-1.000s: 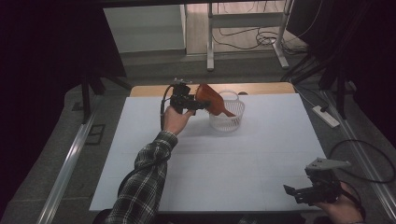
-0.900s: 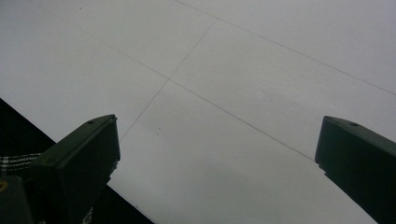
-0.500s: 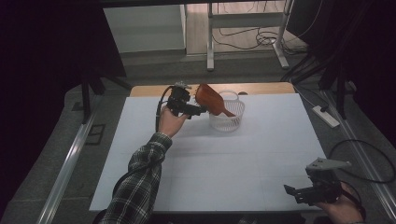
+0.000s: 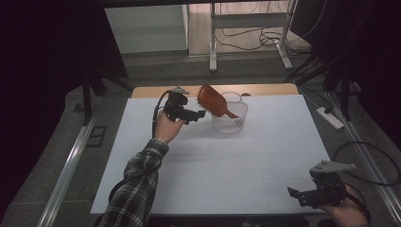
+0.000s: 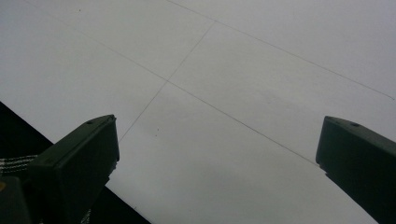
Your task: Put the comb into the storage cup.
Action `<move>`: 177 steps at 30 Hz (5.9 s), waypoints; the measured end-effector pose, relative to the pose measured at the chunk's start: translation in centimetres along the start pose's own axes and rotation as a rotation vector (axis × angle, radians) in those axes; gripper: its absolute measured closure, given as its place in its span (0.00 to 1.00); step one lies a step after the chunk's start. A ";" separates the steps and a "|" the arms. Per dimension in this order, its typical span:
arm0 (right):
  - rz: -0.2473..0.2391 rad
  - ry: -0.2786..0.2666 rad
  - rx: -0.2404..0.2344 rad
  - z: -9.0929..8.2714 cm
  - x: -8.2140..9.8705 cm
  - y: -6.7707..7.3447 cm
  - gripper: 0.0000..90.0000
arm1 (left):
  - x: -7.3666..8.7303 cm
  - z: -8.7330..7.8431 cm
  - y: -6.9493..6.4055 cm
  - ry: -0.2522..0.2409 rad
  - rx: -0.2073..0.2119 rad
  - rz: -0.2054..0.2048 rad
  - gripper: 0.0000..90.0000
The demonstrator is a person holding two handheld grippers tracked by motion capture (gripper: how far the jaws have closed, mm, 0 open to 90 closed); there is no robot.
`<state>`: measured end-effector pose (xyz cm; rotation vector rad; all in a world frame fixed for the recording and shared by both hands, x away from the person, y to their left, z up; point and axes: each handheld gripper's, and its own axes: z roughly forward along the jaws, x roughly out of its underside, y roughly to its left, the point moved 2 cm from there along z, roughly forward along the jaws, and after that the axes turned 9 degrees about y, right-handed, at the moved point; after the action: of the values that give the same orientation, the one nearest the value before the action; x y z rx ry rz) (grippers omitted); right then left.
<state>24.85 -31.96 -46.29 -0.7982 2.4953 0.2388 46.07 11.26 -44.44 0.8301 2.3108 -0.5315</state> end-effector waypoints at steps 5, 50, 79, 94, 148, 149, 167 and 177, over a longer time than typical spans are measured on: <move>-0.001 0.001 0.002 0.0 0.0 0.0 0.00 | 0.5 -0.2 0.1 -0.003 -0.001 -0.001 0.02; 0.003 -0.009 0.009 -0.1 0.1 0.0 0.00 | 5.7 -2.1 -0.6 -0.005 0.005 -0.003 0.00; 0.001 -0.034 0.011 -0.4 0.1 0.0 0.00 | 8.1 -3.9 -1.7 -0.010 0.011 -0.012 0.00; -0.001 -0.031 0.014 -0.3 0.1 0.1 0.00 | 9.5 -4.8 -2.3 -0.002 0.005 -0.005 0.00; 0.000 -0.033 0.028 -0.4 0.1 0.2 0.00 | 14.5 -8.6 -3.5 0.001 -0.032 -0.035 0.00; 0.000 -0.034 0.028 -0.4 0.1 0.2 0.00 | 14.7 -8.7 -3.6 0.000 -0.031 -0.039 0.00; 0.000 -0.033 0.031 -0.4 0.1 0.2 0.00 | 17.2 -10.3 -4.2 0.008 -0.048 -0.067 0.00; 0.000 -0.031 0.034 -0.4 0.1 0.2 0.00 | 18.5 -11.1 -4.4 0.014 -0.059 -0.082 0.00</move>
<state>24.50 -31.96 -46.04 -0.7744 2.4637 0.2068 27.18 22.03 -48.03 0.7152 2.3696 -0.4914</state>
